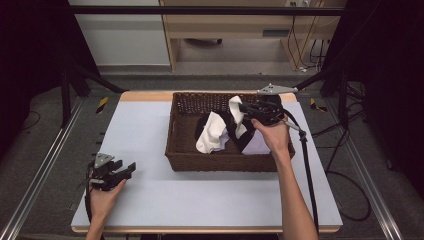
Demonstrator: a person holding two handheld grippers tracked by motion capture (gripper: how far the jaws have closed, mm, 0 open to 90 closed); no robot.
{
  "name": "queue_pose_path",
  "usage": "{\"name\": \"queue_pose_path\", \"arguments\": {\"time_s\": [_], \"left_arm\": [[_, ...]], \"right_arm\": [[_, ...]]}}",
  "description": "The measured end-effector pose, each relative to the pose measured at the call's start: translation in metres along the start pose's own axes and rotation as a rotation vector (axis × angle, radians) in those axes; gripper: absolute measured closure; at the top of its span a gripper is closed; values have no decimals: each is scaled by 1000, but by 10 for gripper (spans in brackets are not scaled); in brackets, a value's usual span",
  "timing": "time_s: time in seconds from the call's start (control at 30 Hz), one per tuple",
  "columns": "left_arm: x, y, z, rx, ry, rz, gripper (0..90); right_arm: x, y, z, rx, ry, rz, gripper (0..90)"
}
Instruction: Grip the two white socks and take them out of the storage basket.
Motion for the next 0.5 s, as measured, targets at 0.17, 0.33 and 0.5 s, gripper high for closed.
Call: {"name": "queue_pose_path", "arguments": {"time_s": [0.17,0.33,0.5], "left_arm": [[-2,0,0,2,1,-4,426],[-1,0,0,0,0,-1,426],[-1,-1,1,-4,-2,-2,425]], "right_arm": [[15,-15,23,-80,-38,32,853],[36,-26,46,-135,-92,70,853],[59,-25,68,-190,-153,117,853]]}}
Point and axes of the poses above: each handheld gripper's, and its own axes: z roughly backward along the jaws, y roughly out of its underside, x roughly to its left, the point moved 4 cm from there along -z, roughly forward along the jaws, and after that the axes turned 6 degrees about -z, right-handed, at the moved point
